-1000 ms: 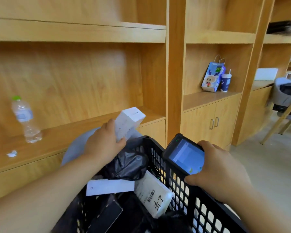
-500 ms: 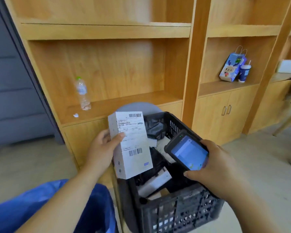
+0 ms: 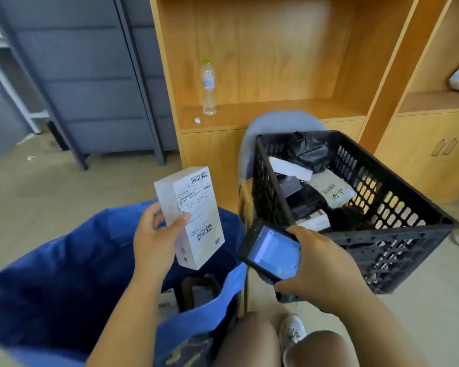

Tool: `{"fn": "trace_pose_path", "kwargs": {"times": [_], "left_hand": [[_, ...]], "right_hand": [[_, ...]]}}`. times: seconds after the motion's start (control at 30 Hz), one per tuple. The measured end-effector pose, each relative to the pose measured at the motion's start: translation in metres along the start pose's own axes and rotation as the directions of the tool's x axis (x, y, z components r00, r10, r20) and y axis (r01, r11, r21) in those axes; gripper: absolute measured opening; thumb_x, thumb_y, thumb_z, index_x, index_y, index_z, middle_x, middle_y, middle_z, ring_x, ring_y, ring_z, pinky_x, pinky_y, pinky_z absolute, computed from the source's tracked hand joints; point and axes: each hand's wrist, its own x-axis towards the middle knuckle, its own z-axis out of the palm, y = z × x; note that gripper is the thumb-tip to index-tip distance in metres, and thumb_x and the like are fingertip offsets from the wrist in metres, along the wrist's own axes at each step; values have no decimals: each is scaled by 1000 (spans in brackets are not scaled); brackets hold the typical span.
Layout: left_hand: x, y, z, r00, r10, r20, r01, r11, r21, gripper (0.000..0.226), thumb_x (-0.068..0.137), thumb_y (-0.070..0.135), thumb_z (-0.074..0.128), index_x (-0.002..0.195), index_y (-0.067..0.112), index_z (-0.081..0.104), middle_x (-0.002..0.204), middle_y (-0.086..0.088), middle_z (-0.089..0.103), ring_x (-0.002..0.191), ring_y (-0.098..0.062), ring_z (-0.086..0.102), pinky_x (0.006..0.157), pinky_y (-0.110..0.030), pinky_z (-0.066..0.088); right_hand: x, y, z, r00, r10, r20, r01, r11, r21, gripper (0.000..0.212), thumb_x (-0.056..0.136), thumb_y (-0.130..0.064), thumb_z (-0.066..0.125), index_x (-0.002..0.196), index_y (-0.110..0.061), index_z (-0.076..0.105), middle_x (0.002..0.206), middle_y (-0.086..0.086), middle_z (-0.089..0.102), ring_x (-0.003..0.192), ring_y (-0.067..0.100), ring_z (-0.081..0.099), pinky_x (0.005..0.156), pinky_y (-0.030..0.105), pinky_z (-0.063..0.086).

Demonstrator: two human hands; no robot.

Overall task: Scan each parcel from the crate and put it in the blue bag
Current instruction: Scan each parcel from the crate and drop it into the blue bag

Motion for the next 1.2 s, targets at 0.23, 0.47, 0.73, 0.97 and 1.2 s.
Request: {"fn": "trace_pose_path", "kwargs": {"times": [0.23,0.47,0.73,0.97,1.2], "left_hand": [[-1,-30,-43,992,-30,-124,37,998,51,34,75,27,78,103,36,60,104,13,71,95,-10,67,82,-38,55],[1,-39,-54,985,-54,-163,62,997,43,38,78,25,76,112,28,59,108,11,70,94,-7,67,81,-35,55],[23,-73,-84,977,-195,-85,210,947,245,34,76,36,76,105,26,61,98,14,68,89,-2,65,64,-19,43],[79,-132,-89,917,-397,22,244,606,757,49,75,40,75,106,11,50,109,-8,55,86,-23,59,62,-33,46],[104,-207,-47,784,-620,8,259,338,905,60,79,36,74,122,4,47,117,-15,58,101,-31,59,70,-33,47]], "right_hand": [[-2,-28,19,992,-55,113,65,994,-83,70,57,-49,73,116,-29,42,100,-11,52,87,13,52,67,29,44],[4,-33,32,990,-74,122,83,994,-71,73,57,-49,71,120,-28,41,99,-12,49,90,14,50,67,28,41],[23,-40,64,978,-82,192,99,991,-85,84,53,-50,71,127,-30,38,103,-13,49,91,14,49,67,28,40],[66,-55,99,969,-82,234,108,989,-101,92,53,-48,74,134,-27,35,116,-8,53,103,19,54,73,31,43],[122,-56,127,953,-10,302,76,975,-207,74,57,-50,75,117,-25,39,106,-6,54,96,21,54,66,31,38]]}}
